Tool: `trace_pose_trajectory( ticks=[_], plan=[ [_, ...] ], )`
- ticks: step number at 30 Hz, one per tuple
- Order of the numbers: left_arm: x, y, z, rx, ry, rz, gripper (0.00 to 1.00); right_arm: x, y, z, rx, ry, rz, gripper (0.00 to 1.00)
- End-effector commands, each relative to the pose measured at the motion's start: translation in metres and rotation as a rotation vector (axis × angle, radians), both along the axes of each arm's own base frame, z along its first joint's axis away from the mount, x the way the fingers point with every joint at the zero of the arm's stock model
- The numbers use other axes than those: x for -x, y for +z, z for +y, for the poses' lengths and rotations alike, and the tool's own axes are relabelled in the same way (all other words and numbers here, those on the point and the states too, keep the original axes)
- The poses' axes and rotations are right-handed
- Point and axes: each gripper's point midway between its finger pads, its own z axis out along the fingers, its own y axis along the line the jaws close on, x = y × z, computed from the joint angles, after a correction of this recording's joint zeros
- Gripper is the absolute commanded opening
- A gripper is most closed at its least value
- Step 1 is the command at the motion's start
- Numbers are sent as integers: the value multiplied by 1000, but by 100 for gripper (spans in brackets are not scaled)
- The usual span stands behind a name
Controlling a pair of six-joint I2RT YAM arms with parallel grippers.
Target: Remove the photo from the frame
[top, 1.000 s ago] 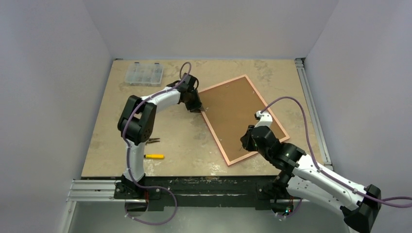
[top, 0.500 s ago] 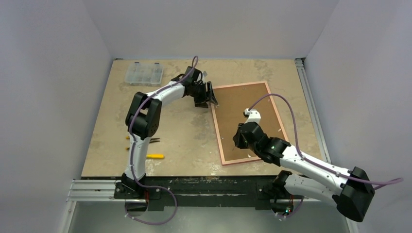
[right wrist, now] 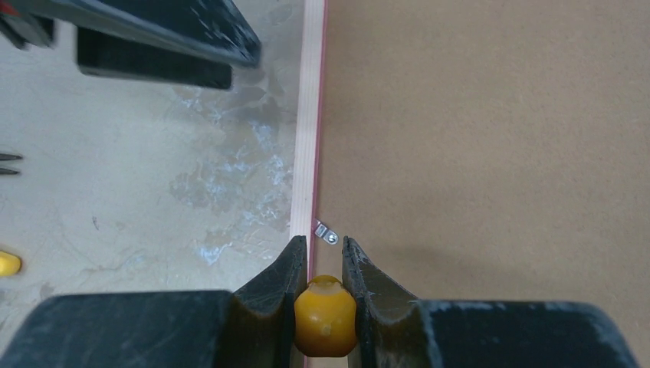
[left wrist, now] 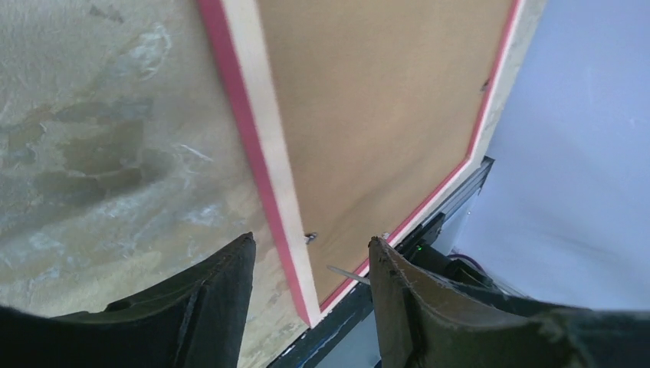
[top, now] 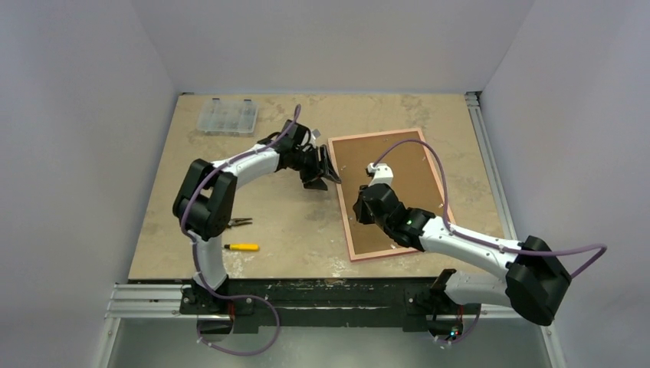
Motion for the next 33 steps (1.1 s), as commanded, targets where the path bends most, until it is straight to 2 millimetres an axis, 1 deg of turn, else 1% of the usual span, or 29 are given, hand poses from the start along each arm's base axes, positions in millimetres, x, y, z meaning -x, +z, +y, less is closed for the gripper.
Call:
trace_pose_trajectory(
  ticks=[1, 7, 8, 11, 14, 19, 22, 25, 30, 33],
  plan=[
    [15, -24, -11, 4, -36, 86, 53, -21, 34, 23, -52, 19, -123, 0],
    [32, -53, -21, -50, -67, 119, 49, -23, 32, 21, -19, 3, -138, 0],
    [35, -56, -22, -62, -70, 124, 48, -25, 36, 23, -33, -1, -153, 0],
    [42, -67, -22, -97, -62, 138, 44, -27, 36, 25, -34, -2, -156, 0],
    [46, -75, -20, -115, -52, 157, 36, -28, 36, 27, -35, -4, -156, 0],
    [46, -82, -17, -138, -44, 157, 23, -26, 32, 29, -24, 7, -153, 0],
    [47, -83, -16, -144, -40, 159, 19, -25, 30, 30, -15, 11, -156, 0],
    [47, -83, -15, -145, -40, 160, 13, -25, 27, 32, 1, 10, -155, 0],
    [49, -84, -15, -144, -39, 166, 7, -26, 21, 32, 44, -11, -146, 0],
    [48, -84, -15, -144, -37, 168, 5, -26, 20, 34, 48, -10, -148, 0]
  ],
)
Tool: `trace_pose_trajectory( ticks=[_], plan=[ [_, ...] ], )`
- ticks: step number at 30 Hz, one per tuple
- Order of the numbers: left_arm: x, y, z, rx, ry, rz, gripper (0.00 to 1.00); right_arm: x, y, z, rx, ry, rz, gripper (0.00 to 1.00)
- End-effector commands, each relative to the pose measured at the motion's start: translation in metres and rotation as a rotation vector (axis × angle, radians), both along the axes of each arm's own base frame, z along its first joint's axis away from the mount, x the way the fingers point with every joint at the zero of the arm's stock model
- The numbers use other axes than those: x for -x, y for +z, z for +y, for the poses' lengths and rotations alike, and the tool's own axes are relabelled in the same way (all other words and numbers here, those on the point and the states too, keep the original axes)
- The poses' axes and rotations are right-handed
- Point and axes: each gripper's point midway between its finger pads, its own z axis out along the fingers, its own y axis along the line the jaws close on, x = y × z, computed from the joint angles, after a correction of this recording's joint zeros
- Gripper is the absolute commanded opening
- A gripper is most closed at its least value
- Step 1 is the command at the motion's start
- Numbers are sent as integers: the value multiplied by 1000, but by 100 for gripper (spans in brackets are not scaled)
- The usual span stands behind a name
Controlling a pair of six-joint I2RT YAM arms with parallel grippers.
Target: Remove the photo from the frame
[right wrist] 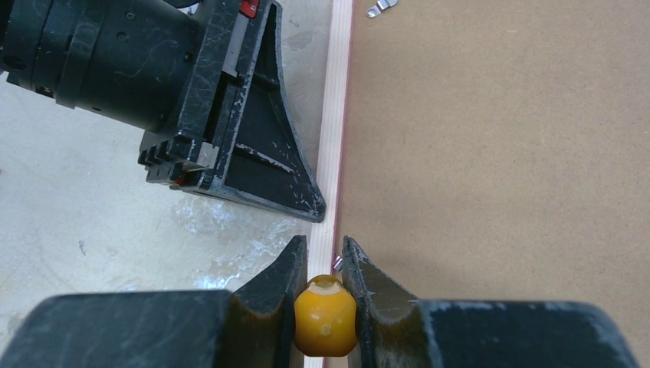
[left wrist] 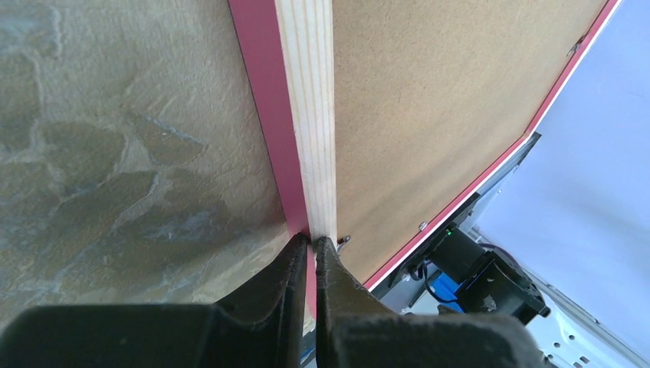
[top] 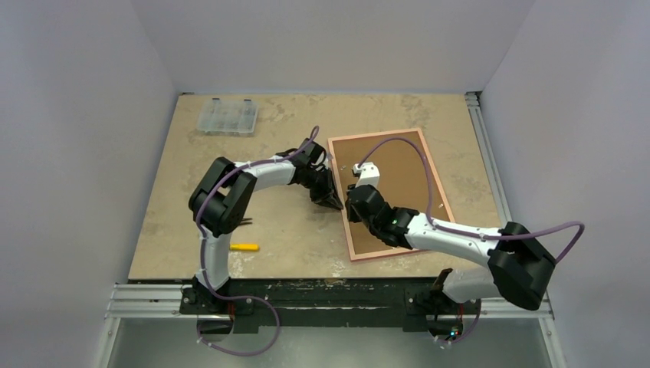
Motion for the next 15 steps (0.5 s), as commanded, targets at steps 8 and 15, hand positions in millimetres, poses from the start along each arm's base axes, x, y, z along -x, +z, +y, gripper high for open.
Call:
trace_pose_trajectory(
  ticks=[8, 15],
  plan=[
    [-2, -15, 10, -59, 29, -4, 1, -12, 19, 1, 24, -65, -61, 0],
    [-2, -17, 9, -57, 26, 1, 0, -9, 33, -8, 13, -80, -80, 0]
  ],
)
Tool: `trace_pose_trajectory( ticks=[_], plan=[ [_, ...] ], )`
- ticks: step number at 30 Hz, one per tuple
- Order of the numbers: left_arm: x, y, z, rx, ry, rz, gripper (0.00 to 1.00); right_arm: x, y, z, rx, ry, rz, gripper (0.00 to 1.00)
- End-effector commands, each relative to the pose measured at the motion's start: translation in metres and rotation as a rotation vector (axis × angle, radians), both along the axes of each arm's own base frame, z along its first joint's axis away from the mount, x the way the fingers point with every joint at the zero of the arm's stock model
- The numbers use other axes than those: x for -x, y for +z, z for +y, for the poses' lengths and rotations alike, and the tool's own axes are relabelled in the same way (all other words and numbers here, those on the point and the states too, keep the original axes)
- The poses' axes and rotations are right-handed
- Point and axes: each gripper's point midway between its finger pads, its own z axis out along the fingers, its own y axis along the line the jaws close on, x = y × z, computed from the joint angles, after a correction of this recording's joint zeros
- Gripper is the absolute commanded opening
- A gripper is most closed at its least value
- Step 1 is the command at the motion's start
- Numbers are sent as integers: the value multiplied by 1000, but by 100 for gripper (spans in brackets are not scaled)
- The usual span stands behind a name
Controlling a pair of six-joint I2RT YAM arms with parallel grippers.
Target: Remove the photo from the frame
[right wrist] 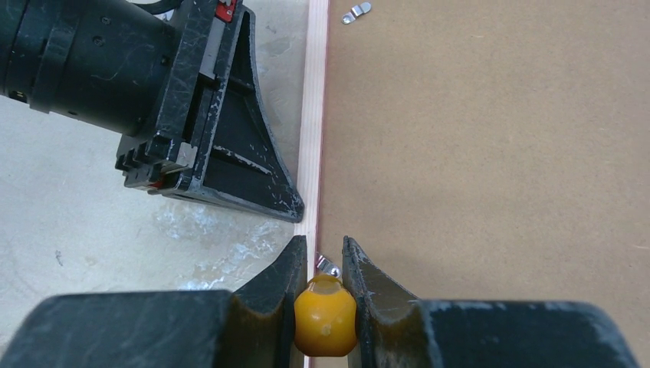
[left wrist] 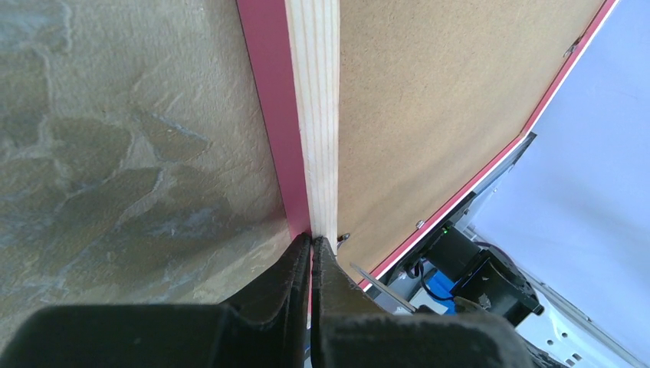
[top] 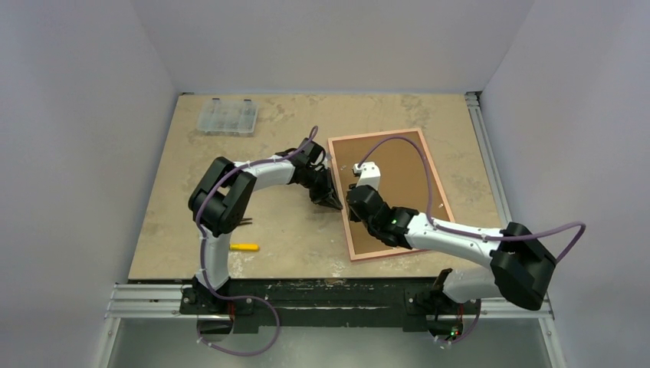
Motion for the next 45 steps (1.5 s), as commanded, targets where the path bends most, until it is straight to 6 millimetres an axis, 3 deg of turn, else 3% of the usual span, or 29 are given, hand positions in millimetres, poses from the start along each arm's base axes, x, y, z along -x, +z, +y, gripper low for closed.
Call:
trace_pose_trajectory(
  ticks=[1, 25, 45],
  plan=[
    [-2, -18, 8, -62, 19, -13, 0, -7, 29, -3, -36, -41, -62, 0],
    [-3, -15, 8, -60, 22, -17, 0, -14, 9, 20, -25, 0, -26, 0],
    [-3, -14, 8, -58, 24, -15, 0, -22, 2, 6, 63, -81, -30, 0]
  ],
)
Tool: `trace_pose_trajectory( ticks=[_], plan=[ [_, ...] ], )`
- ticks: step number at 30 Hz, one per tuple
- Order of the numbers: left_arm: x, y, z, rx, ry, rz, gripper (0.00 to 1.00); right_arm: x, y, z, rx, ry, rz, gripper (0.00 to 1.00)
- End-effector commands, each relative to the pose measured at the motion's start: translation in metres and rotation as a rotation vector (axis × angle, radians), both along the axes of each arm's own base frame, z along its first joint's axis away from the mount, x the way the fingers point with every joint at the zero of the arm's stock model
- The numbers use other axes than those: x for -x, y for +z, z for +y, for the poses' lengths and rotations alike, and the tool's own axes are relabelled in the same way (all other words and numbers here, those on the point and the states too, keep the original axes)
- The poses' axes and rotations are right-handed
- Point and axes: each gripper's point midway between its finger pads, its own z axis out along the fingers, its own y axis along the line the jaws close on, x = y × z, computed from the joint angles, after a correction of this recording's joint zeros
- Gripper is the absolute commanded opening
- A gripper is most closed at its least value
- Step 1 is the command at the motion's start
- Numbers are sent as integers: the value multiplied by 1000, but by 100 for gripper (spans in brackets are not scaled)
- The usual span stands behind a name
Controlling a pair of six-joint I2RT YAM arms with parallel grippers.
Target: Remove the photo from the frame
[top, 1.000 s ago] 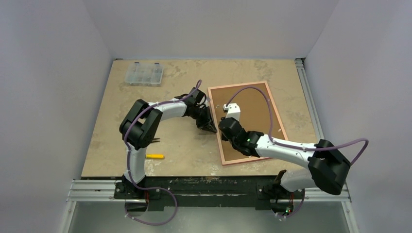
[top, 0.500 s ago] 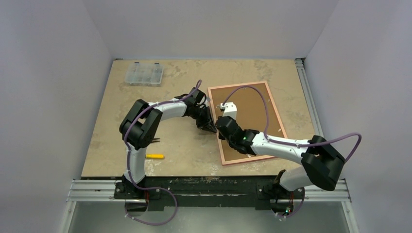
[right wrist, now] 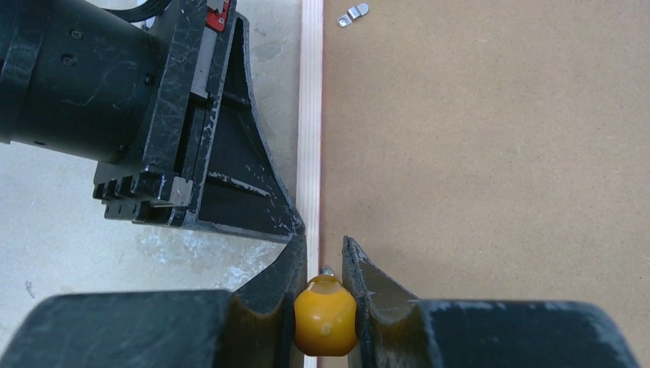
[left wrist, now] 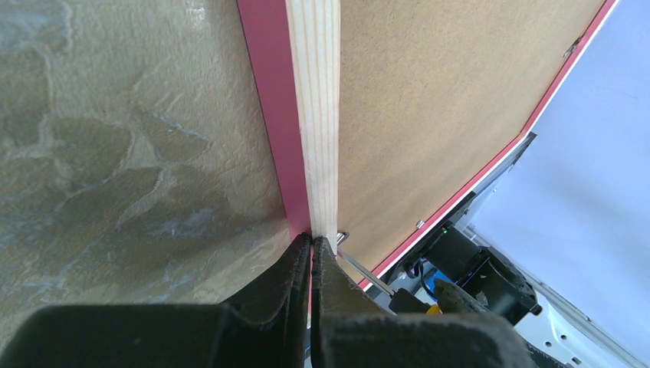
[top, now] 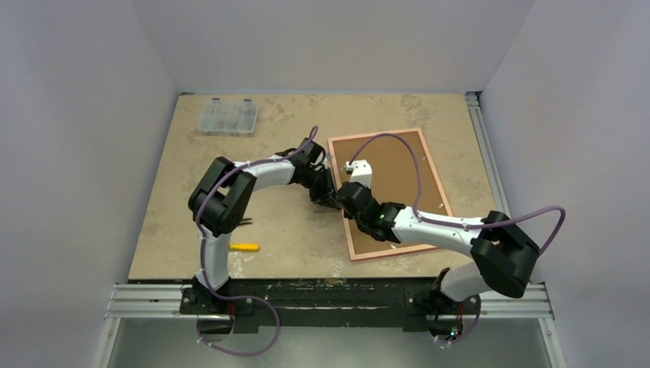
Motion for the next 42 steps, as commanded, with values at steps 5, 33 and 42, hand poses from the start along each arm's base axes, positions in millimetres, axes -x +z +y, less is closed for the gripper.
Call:
trace_pose_trajectory(
  ticks=[5, 33, 42],
  plan=[
    [-3, -14, 8, -58, 23, -17, 0, -13, 10, -5, 54, -69, -43, 0],
    [-17, 29, 6, 48, 36, -142, 36, 5, 100, -38, -82, -129, -151, 0],
    [20, 44, -5, 103, 65, -158, 56, 48, 83, -93, -230, -209, -122, 0]
  ],
)
